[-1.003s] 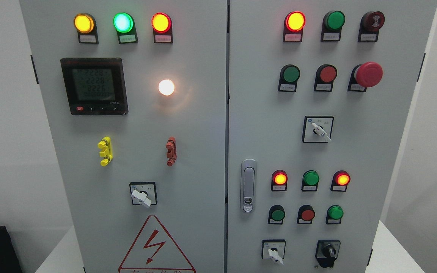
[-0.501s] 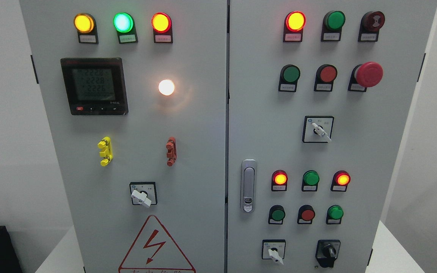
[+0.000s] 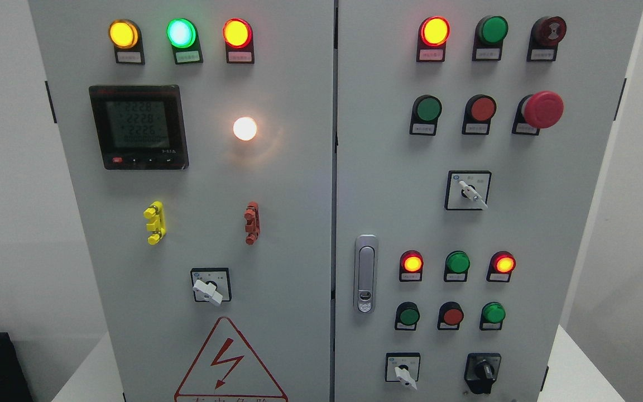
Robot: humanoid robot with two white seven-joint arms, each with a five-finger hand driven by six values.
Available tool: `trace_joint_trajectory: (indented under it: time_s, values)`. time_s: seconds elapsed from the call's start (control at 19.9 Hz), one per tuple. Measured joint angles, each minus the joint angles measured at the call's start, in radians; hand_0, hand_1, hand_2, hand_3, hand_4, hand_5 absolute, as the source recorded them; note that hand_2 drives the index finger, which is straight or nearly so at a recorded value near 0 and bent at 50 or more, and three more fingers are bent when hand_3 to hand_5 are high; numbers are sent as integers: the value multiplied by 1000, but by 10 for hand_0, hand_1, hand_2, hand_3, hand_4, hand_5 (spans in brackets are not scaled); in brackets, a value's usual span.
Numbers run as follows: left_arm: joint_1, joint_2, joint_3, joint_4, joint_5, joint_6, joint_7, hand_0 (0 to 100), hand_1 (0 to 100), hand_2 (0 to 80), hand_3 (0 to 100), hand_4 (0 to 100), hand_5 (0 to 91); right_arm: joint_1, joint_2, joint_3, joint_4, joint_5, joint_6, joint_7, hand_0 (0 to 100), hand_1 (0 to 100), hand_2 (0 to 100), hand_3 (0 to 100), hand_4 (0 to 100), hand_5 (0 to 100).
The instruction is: Trip black knob to open circuit
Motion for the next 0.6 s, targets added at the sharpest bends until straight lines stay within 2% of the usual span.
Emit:
trace_joint_trajectory:
  time_s: [0.6]
  values:
    - [0, 0, 0, 0, 0, 0, 0, 120, 389, 0, 0, 0, 0, -19, 10, 5, -17, 7, 7, 4, 0, 48, 0, 1000, 987, 969]
